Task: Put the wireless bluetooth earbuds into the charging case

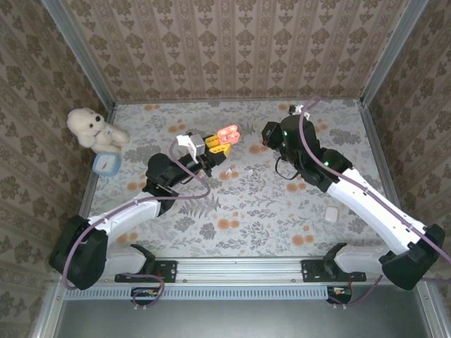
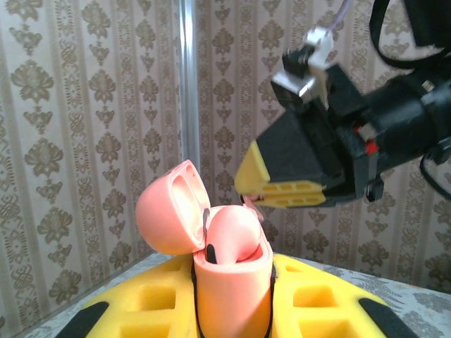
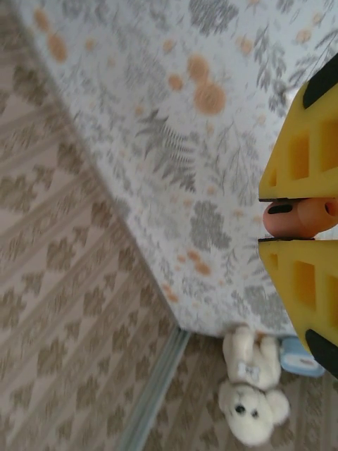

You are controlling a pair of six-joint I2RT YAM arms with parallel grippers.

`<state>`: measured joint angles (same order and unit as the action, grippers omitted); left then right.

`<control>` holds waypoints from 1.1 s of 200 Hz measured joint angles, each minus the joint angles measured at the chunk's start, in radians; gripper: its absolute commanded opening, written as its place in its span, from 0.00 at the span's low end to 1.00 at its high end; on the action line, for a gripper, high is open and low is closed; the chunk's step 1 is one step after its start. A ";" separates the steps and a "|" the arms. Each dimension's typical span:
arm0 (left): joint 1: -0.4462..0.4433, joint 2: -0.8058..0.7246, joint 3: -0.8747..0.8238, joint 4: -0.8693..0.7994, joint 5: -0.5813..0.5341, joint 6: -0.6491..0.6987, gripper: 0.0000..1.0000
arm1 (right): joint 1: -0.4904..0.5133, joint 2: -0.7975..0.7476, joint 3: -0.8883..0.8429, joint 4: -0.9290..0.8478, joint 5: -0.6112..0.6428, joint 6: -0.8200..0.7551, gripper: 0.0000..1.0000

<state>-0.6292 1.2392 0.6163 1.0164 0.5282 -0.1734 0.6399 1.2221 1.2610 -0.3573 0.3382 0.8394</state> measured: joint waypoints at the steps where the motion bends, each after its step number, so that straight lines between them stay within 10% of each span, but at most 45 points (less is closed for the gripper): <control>1: -0.001 -0.001 0.000 -0.001 0.001 0.002 0.00 | 0.006 -0.003 0.000 0.005 0.005 -0.004 0.17; 220: -0.183 0.139 0.158 -0.088 -0.149 0.224 0.00 | 0.228 -0.300 -0.327 0.525 0.198 -0.050 0.17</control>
<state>-0.8124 1.3785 0.7738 0.9287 0.3790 0.0502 0.8680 0.9218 0.9340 0.1680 0.5358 0.7891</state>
